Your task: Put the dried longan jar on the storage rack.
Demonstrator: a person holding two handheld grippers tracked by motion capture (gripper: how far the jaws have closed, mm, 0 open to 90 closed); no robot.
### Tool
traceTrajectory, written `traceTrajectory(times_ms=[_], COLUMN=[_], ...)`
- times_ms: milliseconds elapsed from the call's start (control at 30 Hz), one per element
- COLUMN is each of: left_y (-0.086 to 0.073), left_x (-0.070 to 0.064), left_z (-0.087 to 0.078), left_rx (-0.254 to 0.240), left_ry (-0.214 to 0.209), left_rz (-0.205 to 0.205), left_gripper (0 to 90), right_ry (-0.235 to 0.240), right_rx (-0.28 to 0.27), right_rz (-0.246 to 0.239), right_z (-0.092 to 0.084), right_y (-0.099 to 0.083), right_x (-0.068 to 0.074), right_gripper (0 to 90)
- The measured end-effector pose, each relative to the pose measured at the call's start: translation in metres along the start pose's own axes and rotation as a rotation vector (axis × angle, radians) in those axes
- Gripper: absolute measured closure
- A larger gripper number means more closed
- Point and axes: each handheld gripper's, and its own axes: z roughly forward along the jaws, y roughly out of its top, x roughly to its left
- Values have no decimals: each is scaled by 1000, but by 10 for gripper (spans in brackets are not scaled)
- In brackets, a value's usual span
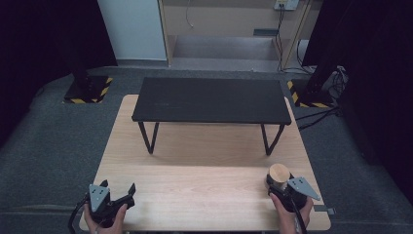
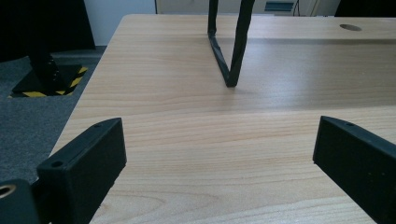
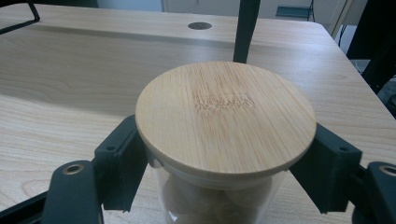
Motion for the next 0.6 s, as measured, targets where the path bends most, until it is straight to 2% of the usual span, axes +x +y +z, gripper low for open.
traceTrajectory(times_ms=[400, 600], left_y=[1, 1], left_x=[1, -1], left_z=[-3, -3], left_rx=[-5, -6], left_ry=[1, -2], left_rz=[1, 0], left_gripper=[14, 14], right_ry=[16, 41], right_rx=[-17, -50], right_rz=[0, 8], right_z=[-12, -27], right_y=[7, 25], right_x=[-1, -3], right_gripper=[259, 259])
